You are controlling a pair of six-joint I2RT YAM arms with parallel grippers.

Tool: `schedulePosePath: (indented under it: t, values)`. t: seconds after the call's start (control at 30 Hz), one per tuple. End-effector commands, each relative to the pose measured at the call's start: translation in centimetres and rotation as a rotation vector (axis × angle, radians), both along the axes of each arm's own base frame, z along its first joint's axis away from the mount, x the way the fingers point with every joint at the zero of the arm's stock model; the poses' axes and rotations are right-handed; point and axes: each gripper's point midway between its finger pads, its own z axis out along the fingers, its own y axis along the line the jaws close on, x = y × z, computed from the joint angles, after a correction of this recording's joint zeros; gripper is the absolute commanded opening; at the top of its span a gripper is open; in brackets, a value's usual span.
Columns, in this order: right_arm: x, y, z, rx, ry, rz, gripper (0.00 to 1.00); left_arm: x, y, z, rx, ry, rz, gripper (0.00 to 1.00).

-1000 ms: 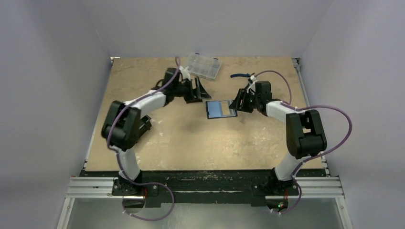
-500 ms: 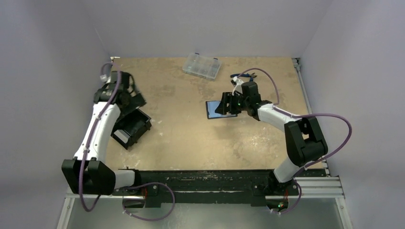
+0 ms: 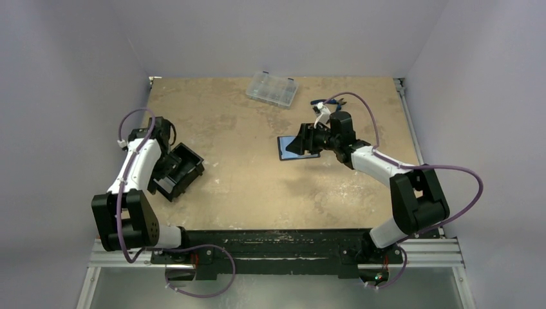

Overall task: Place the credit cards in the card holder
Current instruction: Move the storage box to the center of the board.

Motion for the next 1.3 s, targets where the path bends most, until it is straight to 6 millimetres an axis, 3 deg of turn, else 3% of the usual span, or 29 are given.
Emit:
schedulePosePath:
  t: [0.0,0.27,0.4,0.6,0.73,0.87,1.27]
  values:
    - [-0.2,0.8,2.2,0.065,-0.055,0.025,0.7,0.0,1.7,-0.3,0.102,-0.048,0.113,0.99]
    - [0.0,0.6,2.3,0.059,-0.063,0.011,0.7,1.9,3.1,-1.1,0.155,-0.036,0.12,0.99]
    - [-0.1,0.7,2.5,0.064,-0.063,0.024,0.7,2.1,2.5,-3.1,0.098,0.001,0.104,1.0]
    - [-0.2,0.8,2.3,0.065,-0.058,0.028,0.7,1.8,2.7,-5.3,0.066,-0.003,0.118,0.99]
    - [-0.1,0.8,2.3,0.066,-0.061,0.03,0.7,0.5,3.3,-6.1,0.054,0.032,0.148,0.93]
    - [-0.1,0.8,2.4,0.067,-0.061,0.031,0.7,-0.5,3.8,-5.7,0.063,0.044,0.17,0.87]
    - [-0.2,0.8,2.4,0.068,-0.06,0.031,0.7,-0.9,3.5,-4.0,0.048,0.025,0.165,0.71]
